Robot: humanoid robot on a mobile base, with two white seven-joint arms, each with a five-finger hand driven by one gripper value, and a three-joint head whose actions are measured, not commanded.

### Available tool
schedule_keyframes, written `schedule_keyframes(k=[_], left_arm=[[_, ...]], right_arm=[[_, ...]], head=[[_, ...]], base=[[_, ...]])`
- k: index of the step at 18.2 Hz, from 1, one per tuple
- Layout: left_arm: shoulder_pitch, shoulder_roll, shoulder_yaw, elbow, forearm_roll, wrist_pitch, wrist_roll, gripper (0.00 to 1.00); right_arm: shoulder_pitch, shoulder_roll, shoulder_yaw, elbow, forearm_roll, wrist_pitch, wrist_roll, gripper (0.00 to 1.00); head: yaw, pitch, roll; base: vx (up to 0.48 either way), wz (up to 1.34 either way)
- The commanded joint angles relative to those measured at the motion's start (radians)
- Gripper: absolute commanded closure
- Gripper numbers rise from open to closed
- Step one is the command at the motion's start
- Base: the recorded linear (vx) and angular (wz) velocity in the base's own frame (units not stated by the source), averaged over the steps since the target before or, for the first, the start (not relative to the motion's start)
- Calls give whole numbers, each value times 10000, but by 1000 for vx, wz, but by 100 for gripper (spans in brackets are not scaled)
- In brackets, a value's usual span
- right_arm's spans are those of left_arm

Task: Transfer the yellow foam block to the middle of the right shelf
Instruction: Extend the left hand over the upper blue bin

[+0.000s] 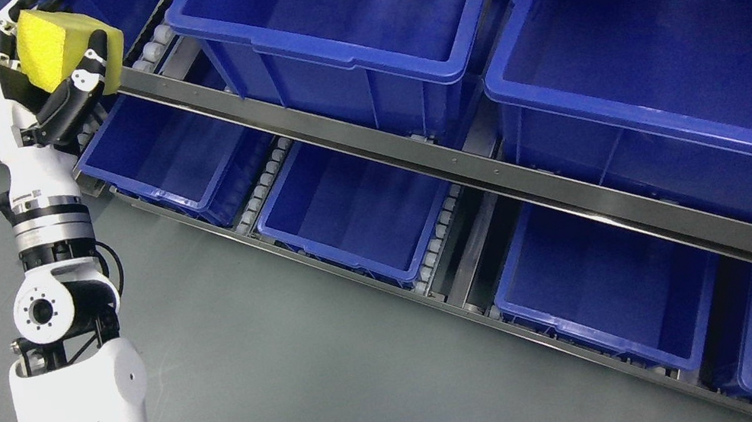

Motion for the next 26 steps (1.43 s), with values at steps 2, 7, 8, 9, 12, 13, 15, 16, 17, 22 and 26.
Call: schedule_keyframes(k=[2,7,8,9,12,13,15,16,17,22,26], left_arm=[[-364,175,-748,-283,0,-67,-6,58],[-1054,175,-1515,-314,0,-21,-22,57],[-1192,175,-1759,-314,0,-5,-22,57],[-1285,175,-1959,-314,0,25,-22,57],[-1622,175,-2527,-299,15,545,-22,57],[-1745,175,-2681,-269,0,729,-22,57],[-1914,175,-2804,-177,15,1295,-22,57],[-1960,175,-2805,-85,15,1602,-6,56],[-1991,175,-2790,22,0,1909,-6,56],[-2772,175,-2606,1034,0,3426,40,56],[-3371,175,-2651,1830,0,4809,40,50]], right_arm=[[-16,-175,0,-174,0,8,6,0],[-16,-175,0,-174,0,8,6,0],[-16,-175,0,-174,0,8,6,0],[-16,-175,0,-174,0,8,6,0],[-16,-175,0,-174,0,8,6,0],[-31,-175,0,-174,0,8,6,0],[-31,-175,0,-174,0,8,6,0],[-16,-175,0,-174,0,8,6,0],[-31,-175,0,-174,0,8,6,0],[-16,-175,0,-174,0,8,6,0],[-16,-175,0,-174,0,8,6,0]], head=[[0,0,0],[0,0,0],[0,1,0],[0,1,0],[0,1,0],[0,1,0],[0,1,0],[0,1,0],[0,1,0],[0,1,0],[0,1,0]], base=[[92,-210],[100,-204],[105,-175],[105,-175],[88,-169],[75,-145],[59,-81],[38,-75],[38,-75],[12,-20],[0,0]])
